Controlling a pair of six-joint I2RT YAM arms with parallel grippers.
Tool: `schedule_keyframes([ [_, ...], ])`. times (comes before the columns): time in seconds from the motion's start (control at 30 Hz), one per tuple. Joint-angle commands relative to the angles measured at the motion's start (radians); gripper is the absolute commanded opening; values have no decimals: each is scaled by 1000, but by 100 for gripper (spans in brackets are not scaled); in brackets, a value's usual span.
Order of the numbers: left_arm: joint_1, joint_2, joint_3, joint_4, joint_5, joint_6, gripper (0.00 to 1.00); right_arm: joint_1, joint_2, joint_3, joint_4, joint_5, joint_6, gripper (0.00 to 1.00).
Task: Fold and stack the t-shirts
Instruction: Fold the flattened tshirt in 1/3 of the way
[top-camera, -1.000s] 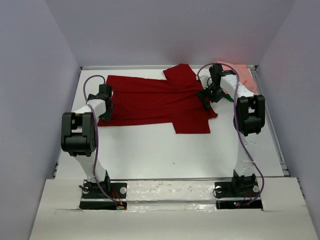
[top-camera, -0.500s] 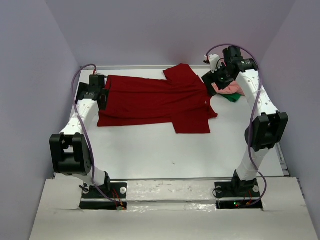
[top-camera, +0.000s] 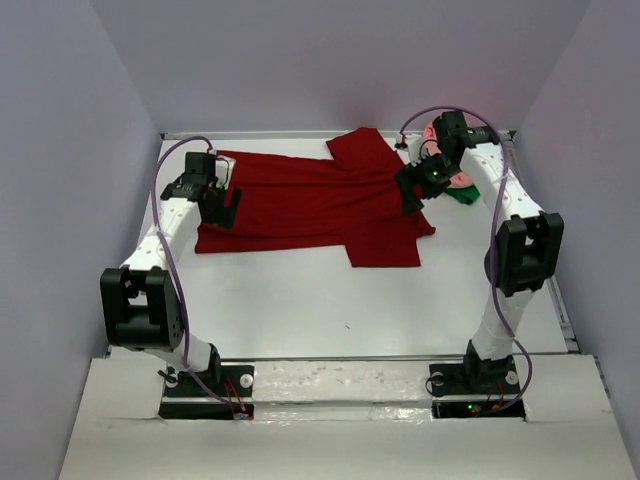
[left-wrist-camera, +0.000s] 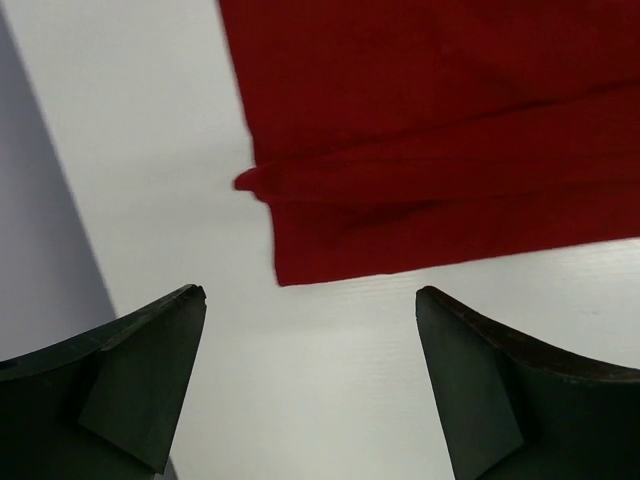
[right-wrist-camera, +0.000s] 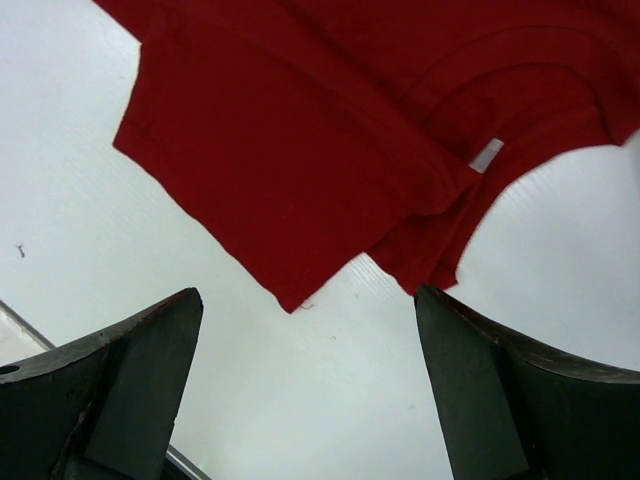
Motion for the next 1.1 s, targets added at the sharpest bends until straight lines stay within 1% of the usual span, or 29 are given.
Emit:
schedule_keyframes([
  [0.0,-7,-46,63,-67,311,10,99,44,48,26,-48,-99,-36,93],
  [0.07,-23,-36,68,-70,336,16,99,55,70,28,-51,-96,-33,93],
  [0.13,-37,-26,60,-58,324,10,99,66,61,-3,-44,-94,-37,93],
  [0.23,-50,-16,41,-41,325,4,99,76,-2,-124,-24,-64,-65,92],
  [0.27,-55,-15,34,-38,325,2,99,77,-42,-190,-22,-56,-72,92],
  [0.43,-72,-7,34,-41,325,4,99,77,-152,-339,-36,19,-99,92],
  [0.47,-73,-10,34,-41,327,2,99,77,-171,-363,-33,56,-97,92],
  [0.5,-75,-15,32,-44,331,4,99,77,-212,-412,-25,70,-97,92],
  [0.6,-80,-29,20,-40,334,4,99,77,-274,-492,16,124,-91,92],
  [0.77,-81,-39,15,-38,330,1,99,77,-286,-548,55,174,-65,92],
  [0.93,-83,-65,0,-37,328,7,99,77,-274,-589,91,177,-59,91],
  [1.07,-83,-76,-23,-29,315,10,99,77,-233,-591,128,170,-59,91],
])
